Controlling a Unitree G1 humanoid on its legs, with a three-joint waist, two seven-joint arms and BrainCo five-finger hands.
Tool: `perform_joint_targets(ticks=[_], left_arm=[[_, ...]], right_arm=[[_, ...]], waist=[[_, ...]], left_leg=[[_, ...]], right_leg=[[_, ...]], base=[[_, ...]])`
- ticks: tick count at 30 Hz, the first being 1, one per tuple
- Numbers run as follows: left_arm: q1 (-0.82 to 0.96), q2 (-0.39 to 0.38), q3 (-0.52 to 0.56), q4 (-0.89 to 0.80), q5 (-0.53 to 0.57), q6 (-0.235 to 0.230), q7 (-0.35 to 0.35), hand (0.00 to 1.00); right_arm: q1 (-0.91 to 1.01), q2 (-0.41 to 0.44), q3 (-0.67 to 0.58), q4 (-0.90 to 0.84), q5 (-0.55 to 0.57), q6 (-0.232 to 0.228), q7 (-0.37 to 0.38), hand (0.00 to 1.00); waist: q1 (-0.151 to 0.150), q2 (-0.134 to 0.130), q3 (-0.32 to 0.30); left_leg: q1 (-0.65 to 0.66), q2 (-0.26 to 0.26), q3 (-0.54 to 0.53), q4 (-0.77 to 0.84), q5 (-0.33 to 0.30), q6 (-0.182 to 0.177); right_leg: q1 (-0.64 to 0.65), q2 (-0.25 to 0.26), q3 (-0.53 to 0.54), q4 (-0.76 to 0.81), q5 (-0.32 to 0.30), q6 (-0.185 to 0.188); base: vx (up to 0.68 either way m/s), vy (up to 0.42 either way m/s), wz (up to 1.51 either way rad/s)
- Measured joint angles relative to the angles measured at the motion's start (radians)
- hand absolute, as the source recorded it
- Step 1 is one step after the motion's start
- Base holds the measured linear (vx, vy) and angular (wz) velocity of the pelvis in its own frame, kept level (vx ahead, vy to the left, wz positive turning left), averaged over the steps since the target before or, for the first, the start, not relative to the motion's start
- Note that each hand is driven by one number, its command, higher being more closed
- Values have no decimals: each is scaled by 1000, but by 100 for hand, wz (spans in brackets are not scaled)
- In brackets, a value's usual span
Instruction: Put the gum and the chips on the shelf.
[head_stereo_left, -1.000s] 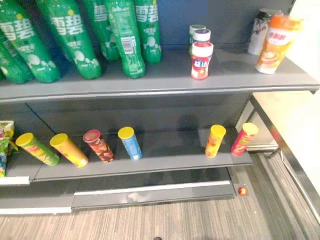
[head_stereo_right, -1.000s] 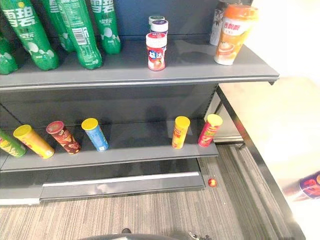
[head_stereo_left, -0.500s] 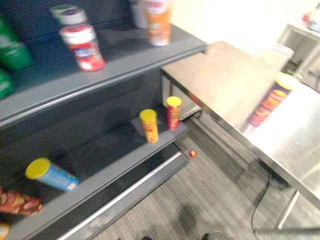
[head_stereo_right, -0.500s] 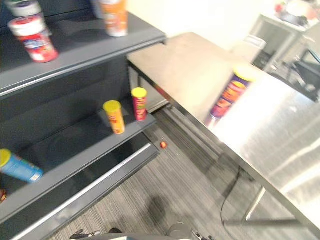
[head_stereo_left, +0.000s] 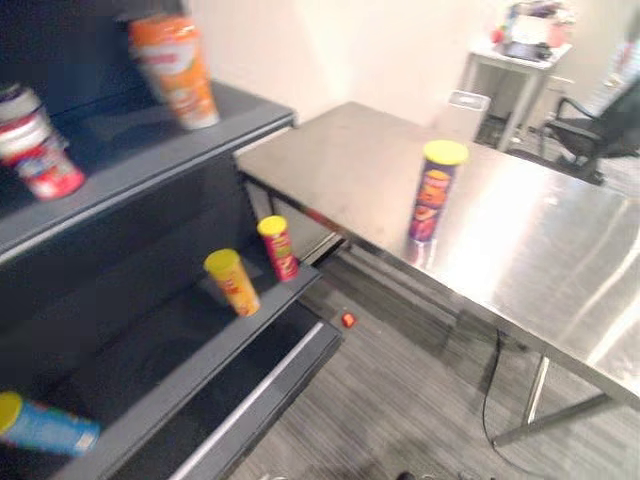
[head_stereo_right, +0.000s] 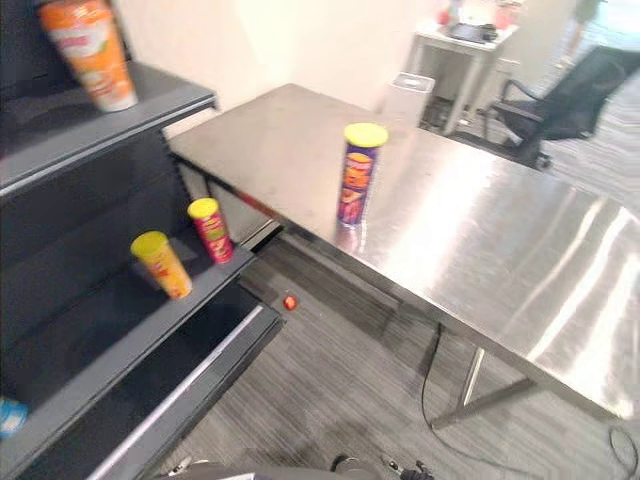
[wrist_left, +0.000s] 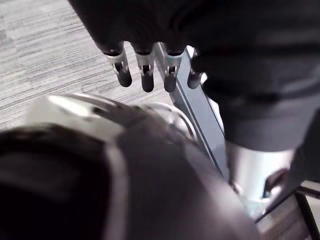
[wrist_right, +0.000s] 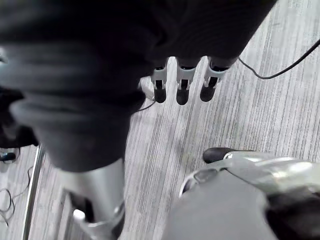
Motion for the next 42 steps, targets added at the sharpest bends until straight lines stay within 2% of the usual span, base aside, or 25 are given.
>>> perform_joint_targets(ticks=[1,2,3,4,5,6,8,11,18,23,26,28,29,30,31,33,34,35,36,39,42], left_arm=[[10,-9,-12,0,-8,-10,-1,0],[9,-12,-16,0,-10,-18,-2,0],[10,-17,-17,0,-30,-35,-3,0],[16,-40,-13,-2,-51,-58,-4,0],[16,-45,-4,-1,-69,-67,-3,0],[25,-44,7,-1,-83,-80,-2,0],[18,-46,34,-16,-86,-101,0,0],[19,-51,43,-20,-84,-110,5,0],[15,-71,52,-19,-54,-133,5,0],[14,-61,23,-19,14,-140,7,0],[12,-49,-9,-20,13,-140,6,0],[15,-27,-15,-20,13,-136,8,0],[17,-20,-14,-20,12,-136,9,0],[15,-10,-14,-20,13,-134,10,0],[16,-4,-14,-20,13,-133,10,0],[16,1,-9,-21,11,-132,15,0],[18,5,-6,-25,8,-132,23,0],[17,6,-6,-29,9,-130,27,0],[18,6,-6,-29,10,-129,28,0],[16,3,-6,-27,10,-117,28,0],[20,0,23,-18,13,-116,28,0]], right_arm=[[-20,-20,26,21,-1,-2,1,0],[-21,-22,43,22,-1,-2,3,0],[-15,-22,55,21,-2,-3,7,0],[-4,-28,63,15,-1,-4,10,0],[1,-34,70,16,0,-4,8,0],[24,-27,81,5,4,-6,9,0],[33,-12,87,0,12,-7,5,0],[42,-3,87,0,18,-10,-1,0],[56,5,46,1,47,-38,-39,0],[61,20,-6,6,86,-56,-50,0],[56,36,-55,13,108,-86,-68,0],[49,55,-67,17,126,-109,-81,0],[48,62,-67,17,128,-118,-81,0],[44,74,-67,18,127,-136,-83,0],[48,84,-68,17,128,-149,-85,0],[58,93,-63,18,125,-181,-95,0],[68,99,-50,17,119,-214,-83,0],[69,99,-46,17,118,-224,-76,0],[72,98,-38,17,118,-229,-69,0],[74,89,-52,22,159,-228,-56,0],[70,90,-143,23,237,-226,-59,0]], waist=[[-3,18,5],[-3,24,8],[-2,29,11],[-3,53,9],[2,55,5],[-6,68,-15],[-6,40,-10],[0,29,-19],[-6,44,-31],[-6,31,-29],[-4,26,-26],[1,-1,-22],[4,-3,-23],[8,-25,-16],[4,-21,-19],[2,-32,-21],[7,-42,-21],[8,-48,-22],[10,-59,-27],[21,-56,-34],[25,-53,-42]], left_leg=[[-7,-91,-86,-84,-32,5],[-10,-121,-124,-138,-36,4],[-10,-136,-163,-195,-32,4],[-15,-127,-219,-258,-12,-1],[-17,-131,-214,-247,-9,7],[-19,-142,-194,-252,-19,8],[-18,-172,-180,-259,-24,13],[12,-196,-166,-289,-12,30],[76,-206,-167,-342,-13,27],[102,-214,-171,-347,-15,24],[104,-218,-166,-353,-16,26],[99,-232,-130,-353,-20,44],[95,-237,-118,-354,-22,50],[88,-241,-103,-350,-32,56],[79,-239,-102,-346,-32,56],[63,-232,-115,-337,-36,62],[57,-228,-129,-338,-31,54],[55,-227,-138,-338,-29,51],[46,-223,-148,-341,-22,42],[44,-207,-182,-366,-2,32],[56,-201,-198,-373,6,35]], right_leg=[[-20,-1,96,3,3,6],[-23,-2,131,4,6,11],[-26,1,158,3,14,24],[-26,23,183,-3,22,37],[-22,27,198,-18,37,57],[-11,17,203,-37,57,68],[-12,-12,202,-49,66,82],[-7,-29,200,-66,71,90],[33,-35,172,-93,77,103],[34,-39,160,-53,77,103],[-39,-47,134,51,76,103],[-79,-66,88,81,76,101],[-81,-73,80,72,74,98],[-80,-80,71,47,70,93],[-80,-82,59,36,71,93],[-80,-82,38,33,70,92],[-79,-80,20,30,72,90],[-78,-79,10,30,68,92],[-79,-74,2,27,64,87],[-51,-51,-34,-22,67,87],[-24,-36,-52,-56,92,81]], base=[[-5,147,-169],[-12,119,-153],[-45,141,-119],[-39,125,-109],[59,219,-90],[127,197,-51],[141,196,-15],[174,132,-6],[123,30,-10],[-12,11,-3],[-114,24,-27],[-205,16,-53],[-260,14,-60],[-206,17,-35],[-151,5,-20],[-68,-29,15],[-7,-50,29],[15,-71,33],[49,-75,28],[96,-66,30],[153,-22,16]])
